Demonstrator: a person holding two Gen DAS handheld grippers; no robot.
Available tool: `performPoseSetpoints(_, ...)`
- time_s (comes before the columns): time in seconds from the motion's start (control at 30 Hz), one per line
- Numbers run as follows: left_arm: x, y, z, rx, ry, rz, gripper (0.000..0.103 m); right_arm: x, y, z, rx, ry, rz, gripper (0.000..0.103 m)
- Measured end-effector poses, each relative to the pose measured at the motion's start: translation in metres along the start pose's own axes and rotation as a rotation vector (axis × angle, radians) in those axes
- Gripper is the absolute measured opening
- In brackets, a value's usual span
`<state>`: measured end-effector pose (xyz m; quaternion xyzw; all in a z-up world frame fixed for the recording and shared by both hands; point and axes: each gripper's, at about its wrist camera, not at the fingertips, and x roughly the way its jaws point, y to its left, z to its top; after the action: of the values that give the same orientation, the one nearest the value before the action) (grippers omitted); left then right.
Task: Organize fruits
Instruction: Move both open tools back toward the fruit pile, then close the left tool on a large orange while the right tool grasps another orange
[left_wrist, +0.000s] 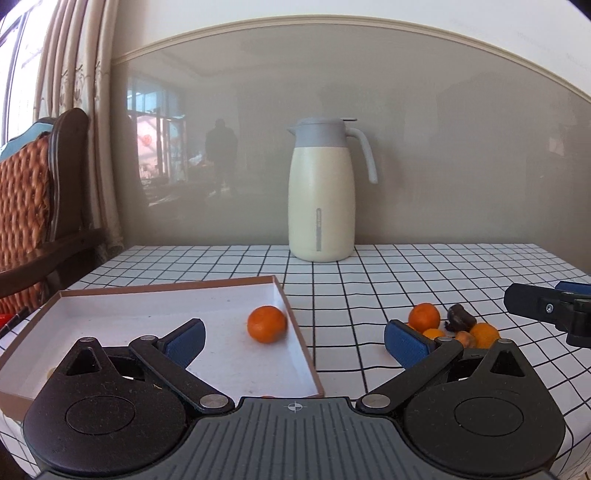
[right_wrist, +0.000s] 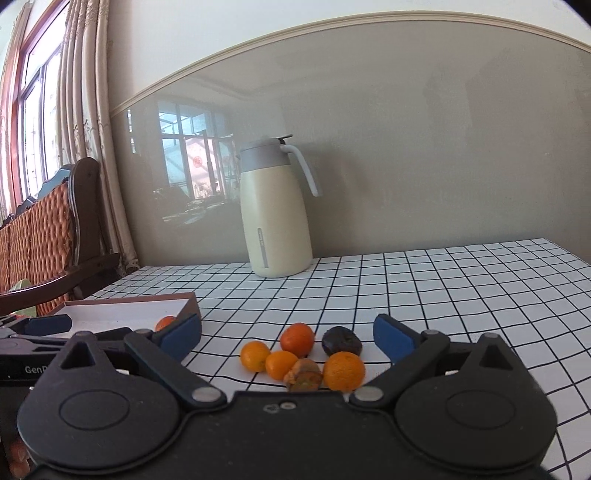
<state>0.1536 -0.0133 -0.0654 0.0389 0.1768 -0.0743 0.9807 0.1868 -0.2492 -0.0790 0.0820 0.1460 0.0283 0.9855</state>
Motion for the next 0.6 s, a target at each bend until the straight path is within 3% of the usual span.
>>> performPoseSetpoints(0.3, 0.015, -0.042, -0.005, 0.053, 0.032, -0.061, 0.103, -0.004, -0.026, -0.004, 0.011, 0.019, -0.087, 0.083)
performPoseSetpoints(0.4, 0.020, -0.053, -0.006, 0.060, 0.041, -0.075, 0.103, -0.003, -0.033, -0.006, 0.016, 0.040, -0.100, 0.070)
performPoseSetpoints(0.6, 0.036, -0.066, -0.009, 0.059, 0.069, -0.095, 0.103, -0.002, -0.038, -0.011, 0.009, 0.063, -0.111, 0.064)
